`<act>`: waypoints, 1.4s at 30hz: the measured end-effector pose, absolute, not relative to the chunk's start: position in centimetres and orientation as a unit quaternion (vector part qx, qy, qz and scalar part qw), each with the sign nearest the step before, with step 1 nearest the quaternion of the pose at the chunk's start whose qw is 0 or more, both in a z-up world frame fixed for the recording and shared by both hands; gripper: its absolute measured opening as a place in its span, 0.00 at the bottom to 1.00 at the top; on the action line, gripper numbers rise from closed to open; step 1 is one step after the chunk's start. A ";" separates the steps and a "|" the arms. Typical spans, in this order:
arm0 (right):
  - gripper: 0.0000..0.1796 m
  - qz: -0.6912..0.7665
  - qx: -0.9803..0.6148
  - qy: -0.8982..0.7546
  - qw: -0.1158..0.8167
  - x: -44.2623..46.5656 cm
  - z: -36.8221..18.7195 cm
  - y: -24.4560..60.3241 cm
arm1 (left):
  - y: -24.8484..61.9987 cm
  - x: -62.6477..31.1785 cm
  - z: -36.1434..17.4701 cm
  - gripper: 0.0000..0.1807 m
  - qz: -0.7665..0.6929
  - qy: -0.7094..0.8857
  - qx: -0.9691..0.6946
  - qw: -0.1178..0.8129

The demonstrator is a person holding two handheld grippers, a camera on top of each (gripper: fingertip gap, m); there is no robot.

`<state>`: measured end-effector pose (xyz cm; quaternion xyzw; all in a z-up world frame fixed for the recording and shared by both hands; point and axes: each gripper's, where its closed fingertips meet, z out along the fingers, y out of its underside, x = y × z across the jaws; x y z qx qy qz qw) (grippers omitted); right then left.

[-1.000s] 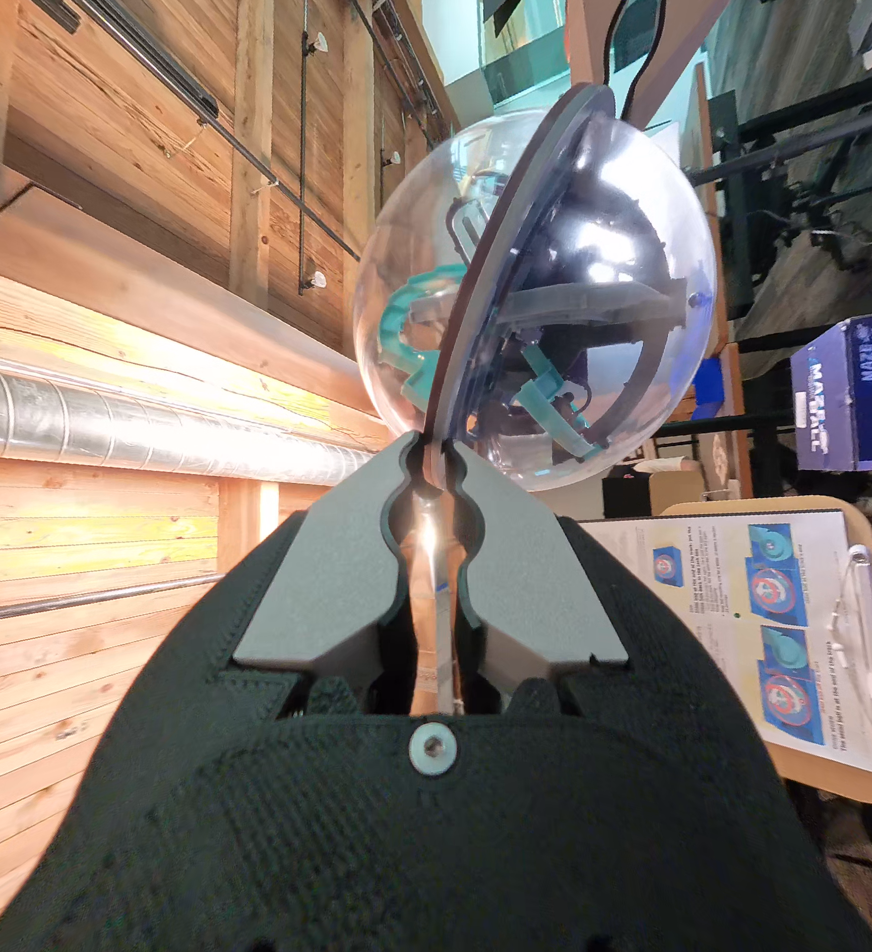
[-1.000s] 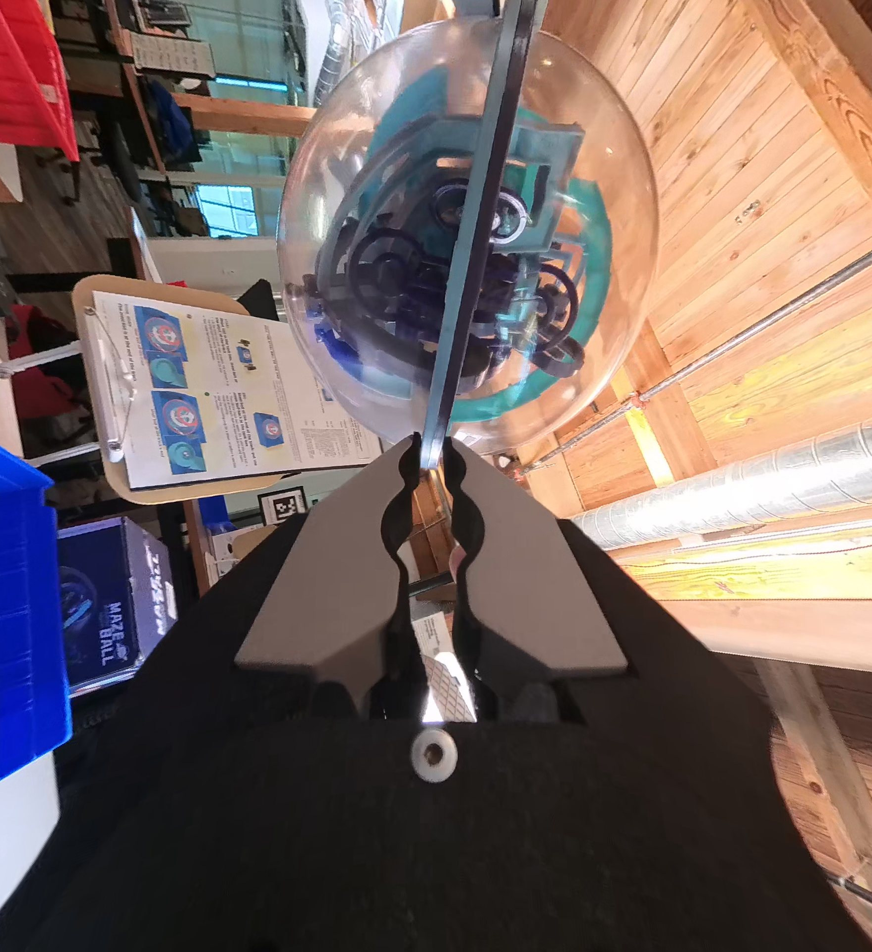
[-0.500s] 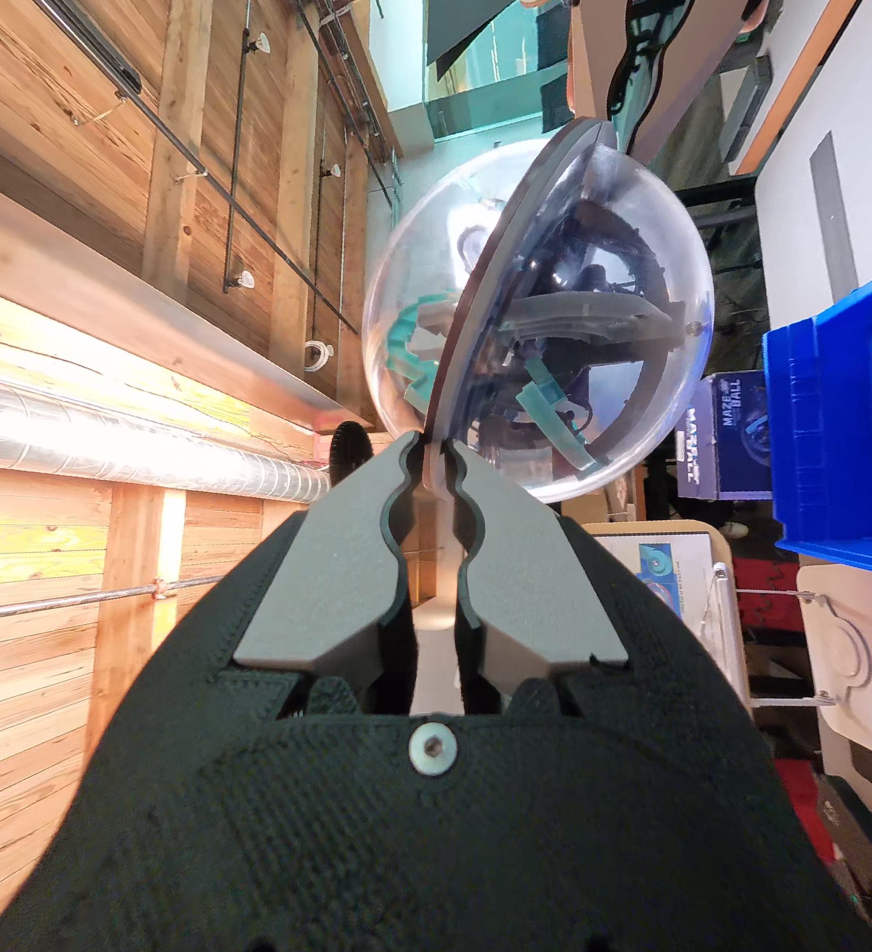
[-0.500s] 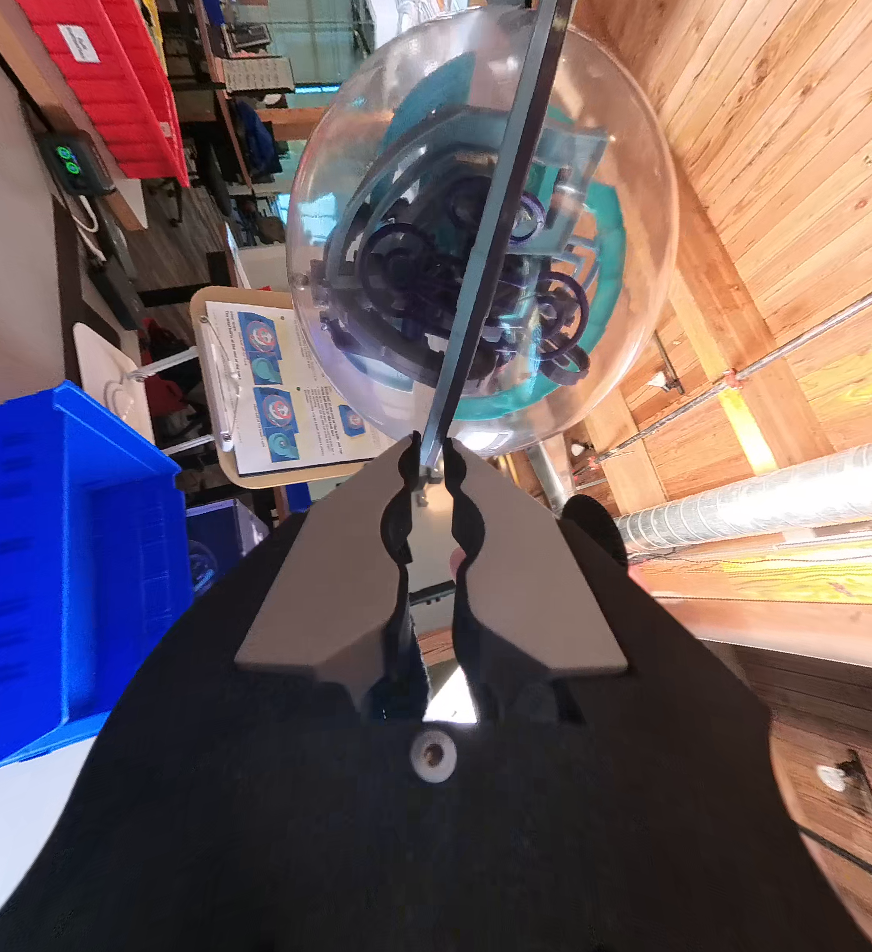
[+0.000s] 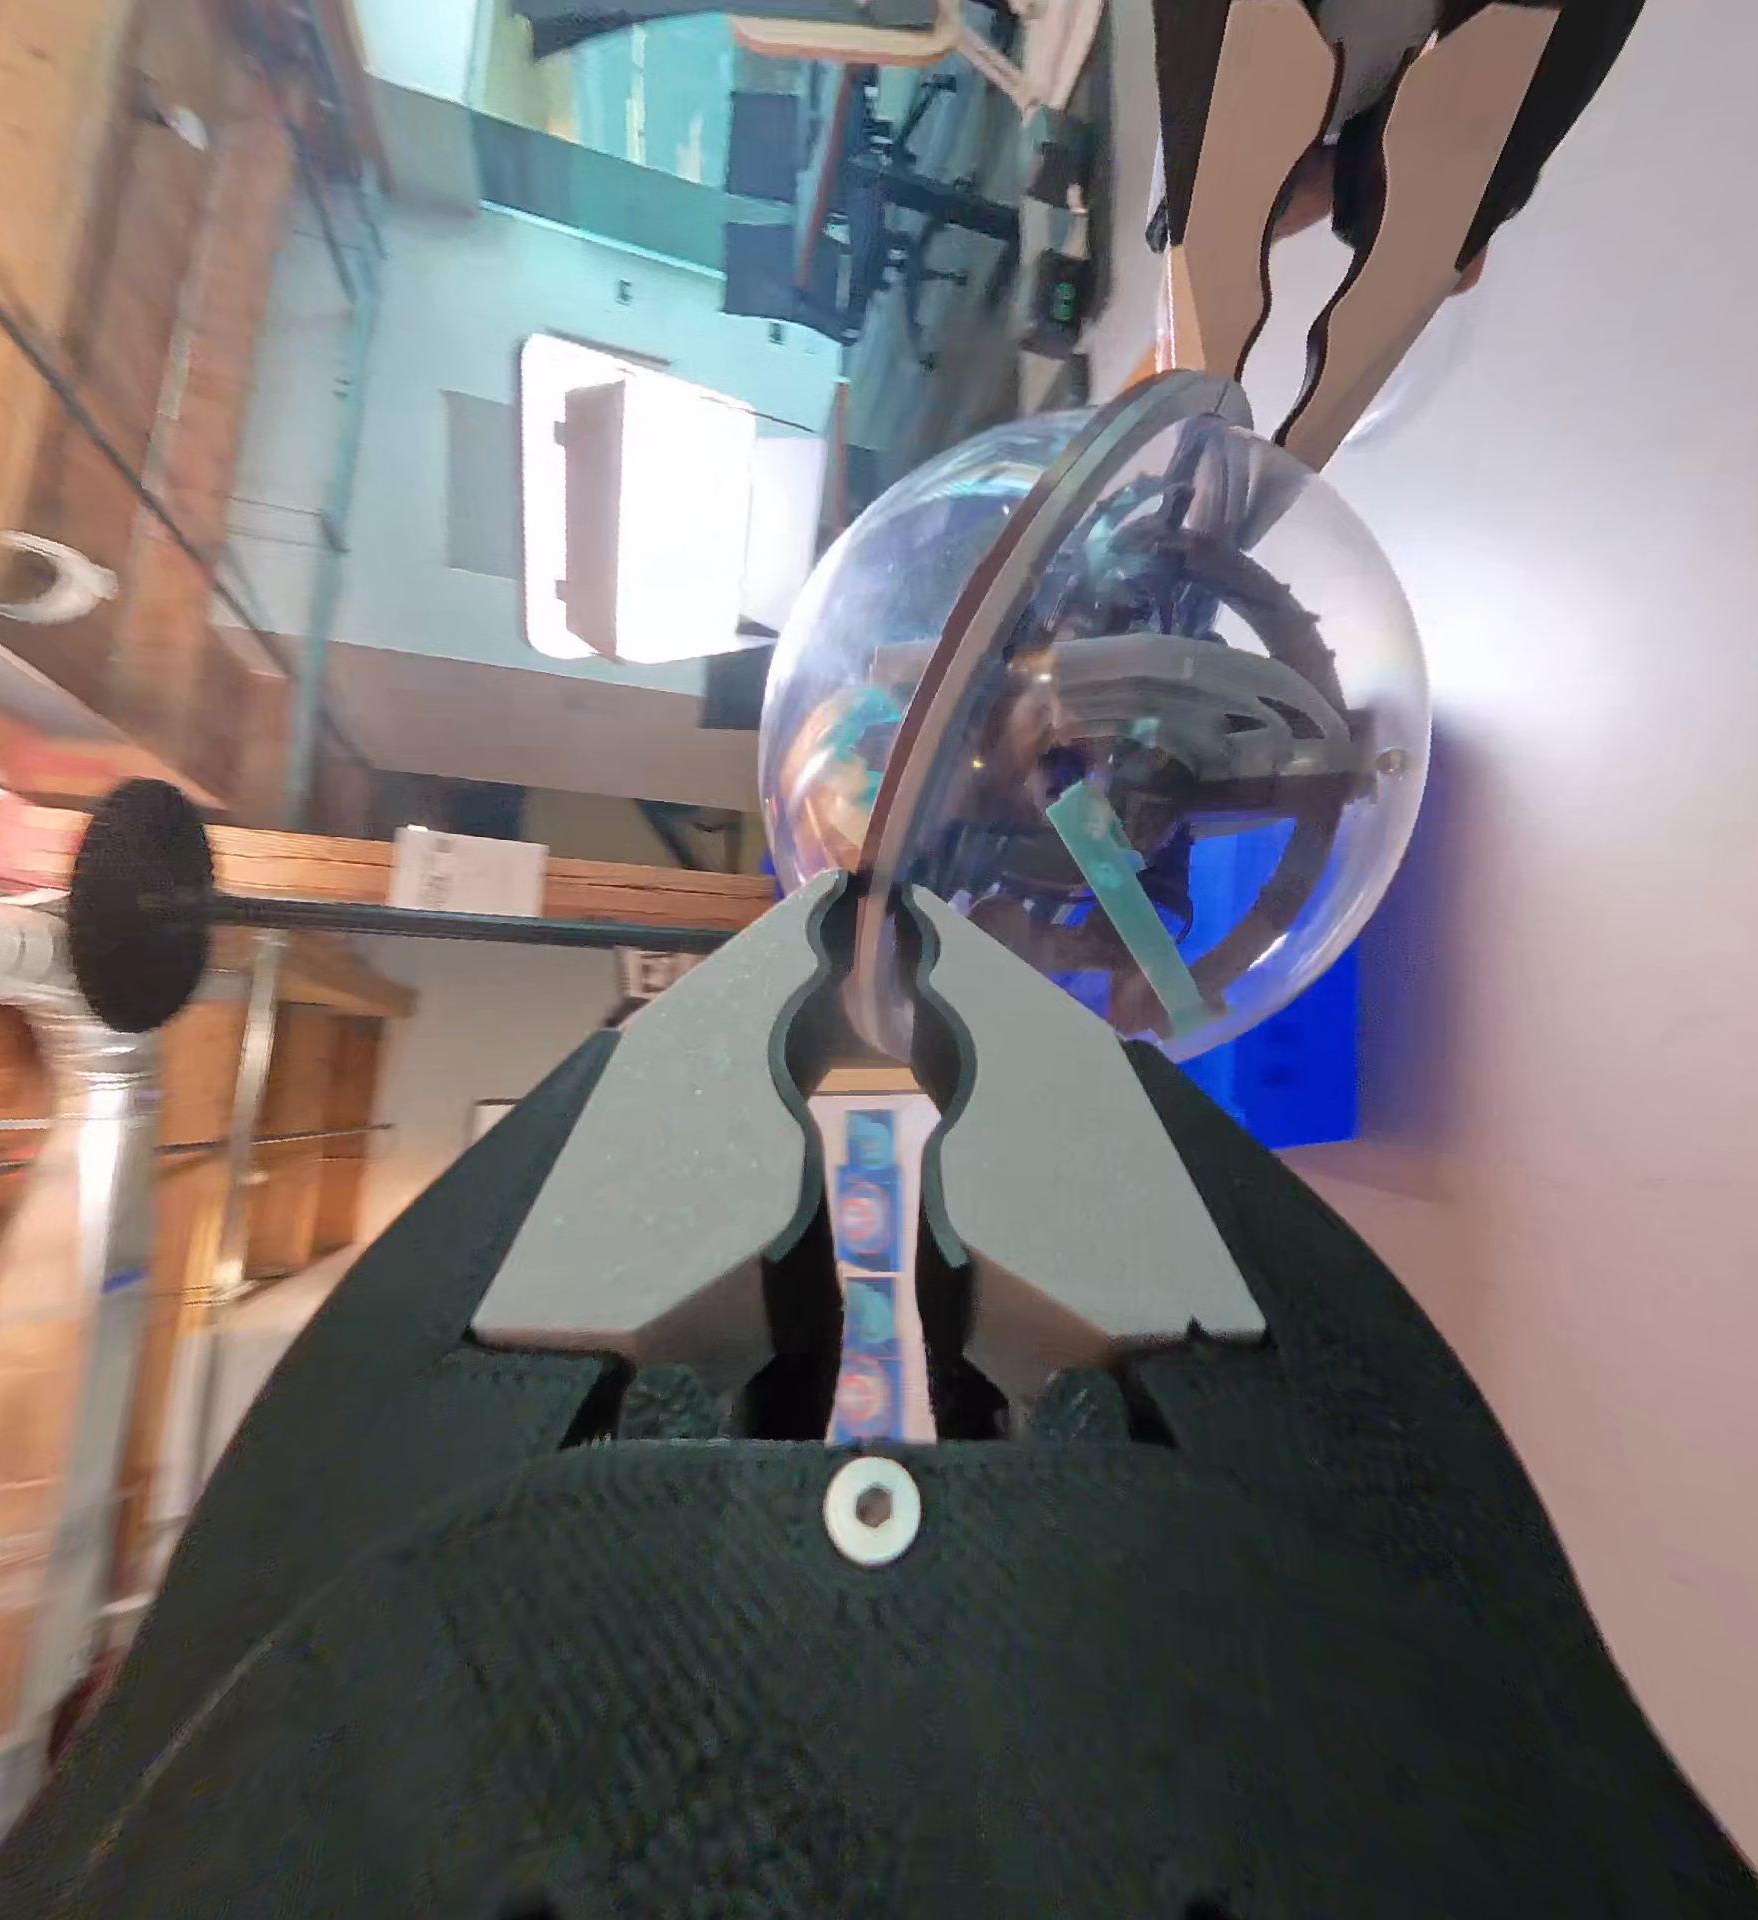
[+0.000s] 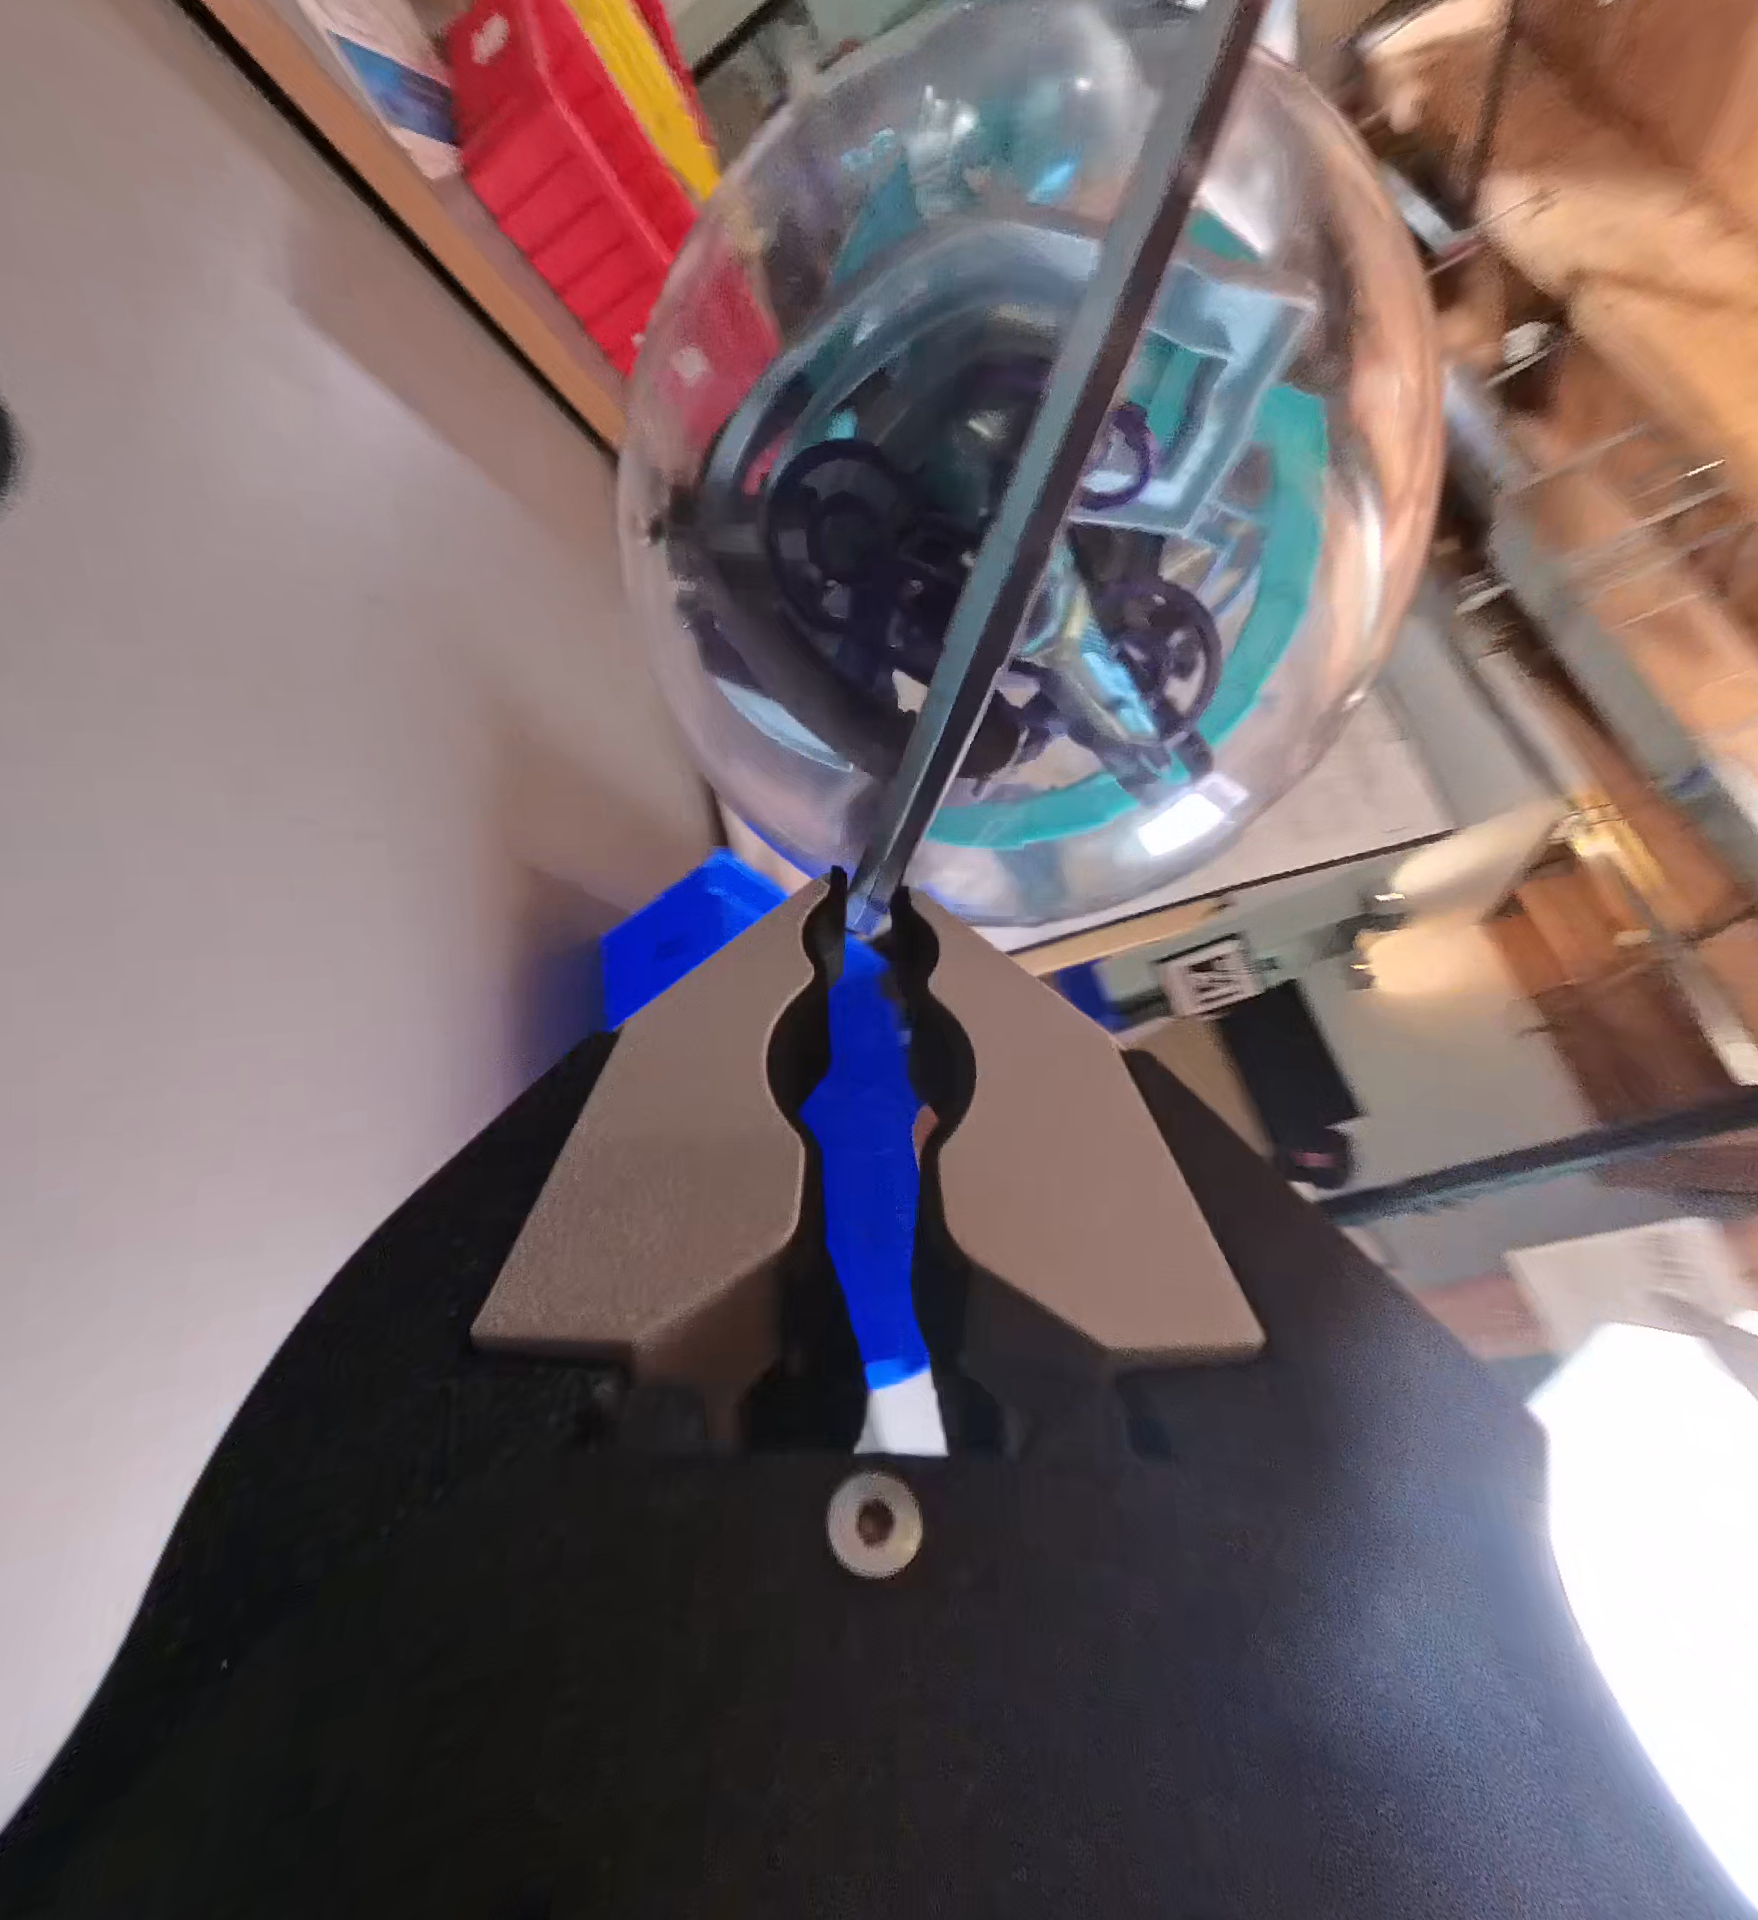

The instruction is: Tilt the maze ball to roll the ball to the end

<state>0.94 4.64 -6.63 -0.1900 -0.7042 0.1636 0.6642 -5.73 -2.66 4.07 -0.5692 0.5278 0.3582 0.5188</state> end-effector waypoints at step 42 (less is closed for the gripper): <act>0.03 0.447 -0.326 -0.692 0.463 4.5 -20.2 7.2 | 6.1 -7.3 -29.1 0.17 -0.115 0.490 -0.703 0.503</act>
